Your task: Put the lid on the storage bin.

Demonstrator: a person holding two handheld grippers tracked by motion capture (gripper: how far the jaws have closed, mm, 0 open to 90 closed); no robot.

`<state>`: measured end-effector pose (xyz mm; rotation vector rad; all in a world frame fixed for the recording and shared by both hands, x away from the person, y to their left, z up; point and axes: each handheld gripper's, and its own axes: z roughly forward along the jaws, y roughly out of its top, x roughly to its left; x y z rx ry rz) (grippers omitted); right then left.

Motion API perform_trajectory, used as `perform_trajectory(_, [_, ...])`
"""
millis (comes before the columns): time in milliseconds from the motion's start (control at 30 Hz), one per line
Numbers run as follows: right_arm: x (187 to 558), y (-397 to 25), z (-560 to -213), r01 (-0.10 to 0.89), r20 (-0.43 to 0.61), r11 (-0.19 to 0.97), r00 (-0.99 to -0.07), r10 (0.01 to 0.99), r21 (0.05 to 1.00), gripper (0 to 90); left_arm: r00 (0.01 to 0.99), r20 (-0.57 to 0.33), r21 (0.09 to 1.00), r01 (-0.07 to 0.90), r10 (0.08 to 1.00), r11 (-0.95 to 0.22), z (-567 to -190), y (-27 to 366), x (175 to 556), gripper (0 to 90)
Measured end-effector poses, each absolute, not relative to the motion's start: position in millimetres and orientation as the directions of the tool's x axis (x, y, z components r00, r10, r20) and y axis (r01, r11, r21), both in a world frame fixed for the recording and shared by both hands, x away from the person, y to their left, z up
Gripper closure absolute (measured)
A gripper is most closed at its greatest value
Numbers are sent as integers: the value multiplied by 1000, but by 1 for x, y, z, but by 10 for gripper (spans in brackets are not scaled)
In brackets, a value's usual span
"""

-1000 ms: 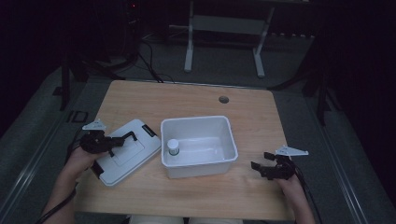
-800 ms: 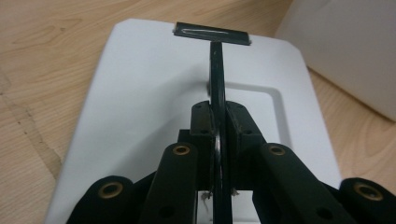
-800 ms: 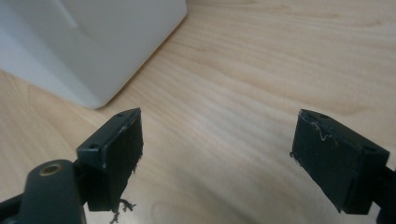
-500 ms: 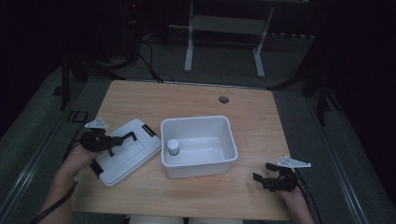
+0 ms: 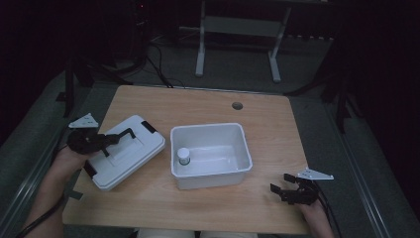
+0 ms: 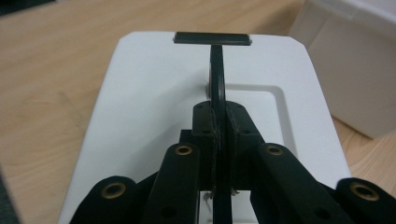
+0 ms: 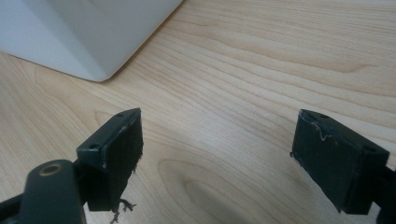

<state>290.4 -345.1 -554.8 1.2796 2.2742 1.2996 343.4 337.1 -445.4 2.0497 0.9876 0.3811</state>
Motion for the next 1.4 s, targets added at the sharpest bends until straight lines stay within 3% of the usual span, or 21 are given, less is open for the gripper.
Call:
perform_trajectory(433, [289,-345,-557,583,213,230,-591,778,779,162,682,-22,836,413,731,-361,-378,332,335,834])
perform_trajectory(733, [288,-344,-555,578,209,229,-593,778,783,162,751,15,853,335,660,-401,-339,291,339,834])
perform_trajectory(1400, [287,-343,-557,583,215,227,-590,778,780,162,887,39,831,227,460,-508,-338,184,360,834])
